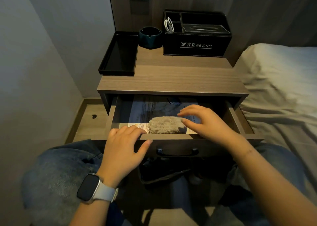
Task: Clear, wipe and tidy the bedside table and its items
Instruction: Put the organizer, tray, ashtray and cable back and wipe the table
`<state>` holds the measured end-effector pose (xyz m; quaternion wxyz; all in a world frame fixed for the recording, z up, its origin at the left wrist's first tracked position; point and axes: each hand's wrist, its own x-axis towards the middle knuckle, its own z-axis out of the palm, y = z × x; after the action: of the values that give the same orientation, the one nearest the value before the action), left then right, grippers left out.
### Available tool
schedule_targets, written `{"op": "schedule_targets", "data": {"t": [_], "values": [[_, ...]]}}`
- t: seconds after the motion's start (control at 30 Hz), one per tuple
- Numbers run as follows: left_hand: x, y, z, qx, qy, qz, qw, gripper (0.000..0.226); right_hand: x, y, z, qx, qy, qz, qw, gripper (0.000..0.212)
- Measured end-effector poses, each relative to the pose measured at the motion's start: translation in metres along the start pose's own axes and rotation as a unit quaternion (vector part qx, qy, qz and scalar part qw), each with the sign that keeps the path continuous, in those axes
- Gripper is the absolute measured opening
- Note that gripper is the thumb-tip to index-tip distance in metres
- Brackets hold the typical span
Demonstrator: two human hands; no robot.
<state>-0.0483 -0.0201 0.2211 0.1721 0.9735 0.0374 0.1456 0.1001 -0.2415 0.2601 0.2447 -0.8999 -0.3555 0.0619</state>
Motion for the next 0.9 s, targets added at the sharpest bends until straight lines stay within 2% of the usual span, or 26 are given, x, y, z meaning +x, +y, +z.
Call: {"op": "schedule_targets", "data": {"t": [0.1,0.17,0.3,0.37,0.43,0.53,0.6,0.67,0.7,0.9], "values": [[-0.001,-0.002,0.002,0.004,0.013,0.008,1.0,0.032,-0.044,-0.009,0.019,0.097,0.137,-0.03,0.985,0.025],[0.004,-0.003,0.003,0.004,0.031,0.015,0.999,0.029,-0.065,-0.014,0.037,0.134,0.18,-0.037,0.974,0.025],[0.024,-0.008,0.013,-0.027,0.08,0.018,0.996,0.026,-0.069,-0.009,0.071,0.06,0.262,-0.02,0.963,0.03],[0.032,-0.009,0.024,-0.047,0.128,-0.039,0.99,0.037,-0.062,-0.005,0.085,0.039,0.302,0.019,0.952,0.041],[0.033,-0.002,0.037,-0.046,0.173,-0.152,0.972,0.061,-0.053,-0.004,0.098,0.098,0.347,0.092,0.928,0.058],[0.028,0.016,0.06,-0.127,0.177,-0.306,0.927,0.093,-0.034,-0.004,0.111,0.315,0.352,0.215,0.855,0.077],[0.03,0.025,0.075,-0.257,0.144,-0.353,0.888,0.102,-0.019,0.001,0.118,0.366,0.349,0.245,0.827,0.082],[0.041,0.028,0.083,-0.356,0.109,-0.374,0.849,0.098,-0.006,0.005,0.123,0.362,0.362,0.234,0.826,0.083],[0.05,0.028,0.085,-0.369,0.098,-0.379,0.843,0.096,0.001,0.008,0.125,0.361,0.367,0.228,0.826,0.083],[0.093,0.013,0.091,-0.379,0.056,-0.395,0.835,0.086,0.034,0.031,0.117,0.348,0.341,0.236,0.841,0.072]]}}
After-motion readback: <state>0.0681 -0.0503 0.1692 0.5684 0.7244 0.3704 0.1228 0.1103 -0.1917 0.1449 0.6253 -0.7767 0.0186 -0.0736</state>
